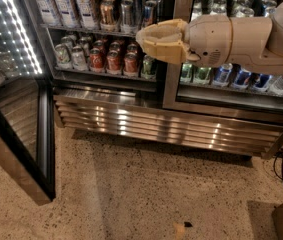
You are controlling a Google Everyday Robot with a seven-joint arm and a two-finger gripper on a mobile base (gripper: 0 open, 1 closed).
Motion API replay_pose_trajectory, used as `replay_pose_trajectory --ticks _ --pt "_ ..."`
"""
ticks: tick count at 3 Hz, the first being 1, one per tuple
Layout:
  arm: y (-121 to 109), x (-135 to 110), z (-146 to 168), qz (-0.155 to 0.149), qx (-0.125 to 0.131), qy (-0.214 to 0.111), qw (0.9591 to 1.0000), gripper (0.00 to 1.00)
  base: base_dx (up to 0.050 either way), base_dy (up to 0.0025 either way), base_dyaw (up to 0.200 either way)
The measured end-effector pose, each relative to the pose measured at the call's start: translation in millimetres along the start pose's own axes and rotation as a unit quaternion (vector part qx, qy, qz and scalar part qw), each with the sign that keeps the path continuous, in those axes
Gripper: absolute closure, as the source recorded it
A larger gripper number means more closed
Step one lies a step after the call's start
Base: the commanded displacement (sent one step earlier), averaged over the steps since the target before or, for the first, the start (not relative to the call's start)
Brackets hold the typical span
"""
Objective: Open left fridge door
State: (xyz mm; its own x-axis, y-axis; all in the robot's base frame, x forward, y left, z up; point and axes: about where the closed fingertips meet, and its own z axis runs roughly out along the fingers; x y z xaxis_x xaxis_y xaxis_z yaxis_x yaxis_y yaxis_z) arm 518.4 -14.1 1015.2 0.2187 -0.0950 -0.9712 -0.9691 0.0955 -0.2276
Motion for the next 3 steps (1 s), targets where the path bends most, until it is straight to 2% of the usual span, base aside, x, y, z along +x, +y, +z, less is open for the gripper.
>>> replay_pose_trajectory --ticks 1,2,3 --pt "0.0 0.0 0.0 0.0 0.0 0.0 1.0 1.0 0.0 0.0 0.0" --pt "0.0 0.0 0.1 0.0 0.0 0.0 1.0 0.82 0.0 0.0 0.0" --pt "0.0 0.0 0.1 0.0 0.0 0.0 1.0 0.59 0.0 0.0 0.0"
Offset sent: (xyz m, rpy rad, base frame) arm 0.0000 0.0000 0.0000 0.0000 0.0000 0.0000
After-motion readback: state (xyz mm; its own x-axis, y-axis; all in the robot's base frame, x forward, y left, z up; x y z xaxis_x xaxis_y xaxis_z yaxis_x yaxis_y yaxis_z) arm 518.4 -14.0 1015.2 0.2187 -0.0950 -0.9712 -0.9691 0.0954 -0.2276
